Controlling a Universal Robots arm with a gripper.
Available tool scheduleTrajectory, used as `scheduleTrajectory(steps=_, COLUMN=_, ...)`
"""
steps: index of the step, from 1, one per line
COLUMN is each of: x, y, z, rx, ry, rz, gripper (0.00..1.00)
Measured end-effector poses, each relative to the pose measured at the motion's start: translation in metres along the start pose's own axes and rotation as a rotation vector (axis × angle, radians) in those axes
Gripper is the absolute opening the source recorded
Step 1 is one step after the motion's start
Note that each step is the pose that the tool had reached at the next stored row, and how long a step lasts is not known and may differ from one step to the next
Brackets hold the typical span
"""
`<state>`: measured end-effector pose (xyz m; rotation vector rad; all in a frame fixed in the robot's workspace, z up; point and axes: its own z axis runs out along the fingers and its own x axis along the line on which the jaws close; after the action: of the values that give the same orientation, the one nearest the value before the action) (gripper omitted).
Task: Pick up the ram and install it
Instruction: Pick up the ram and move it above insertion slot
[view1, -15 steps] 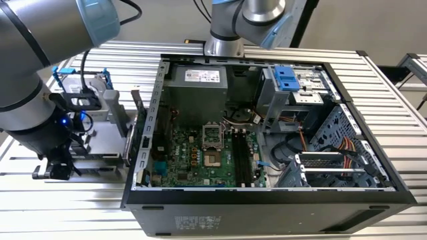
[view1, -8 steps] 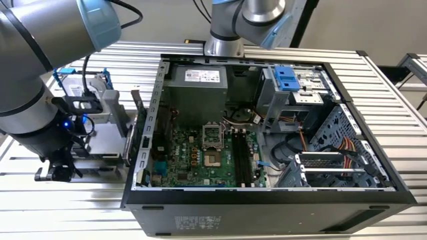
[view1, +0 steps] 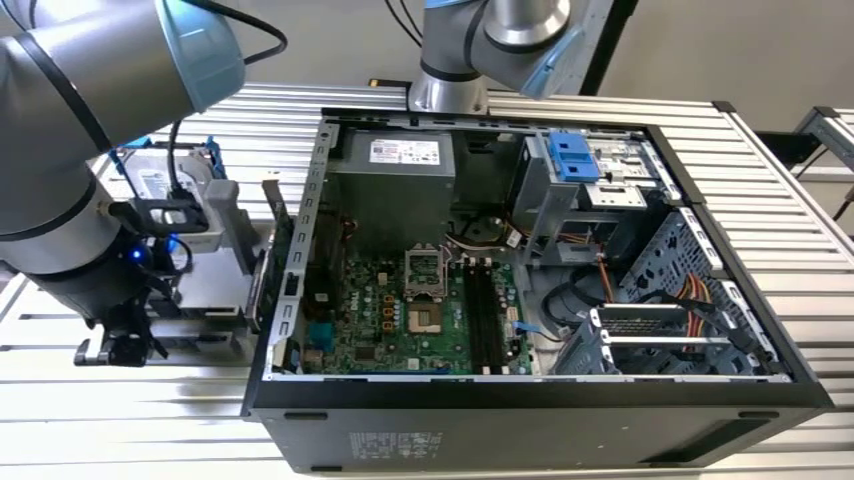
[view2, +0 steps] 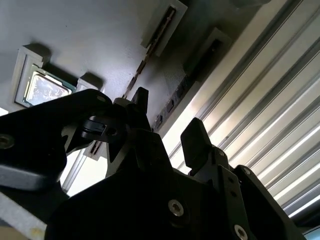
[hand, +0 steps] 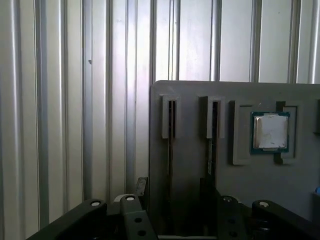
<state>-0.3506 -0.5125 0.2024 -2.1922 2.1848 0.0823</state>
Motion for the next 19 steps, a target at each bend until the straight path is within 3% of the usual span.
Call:
scheduleTrajectory(steps=8, x=0.0004, y=0.0000, z=0.0070, rx=-0.0006, ry=0.0001, rz=0.000, gripper=1.00)
scheduleTrajectory(steps=19, x=0.0014, y=0.0000, z=0.0085, rx=-0.0006, ry=0.0000, rz=0.000, gripper=1.00)
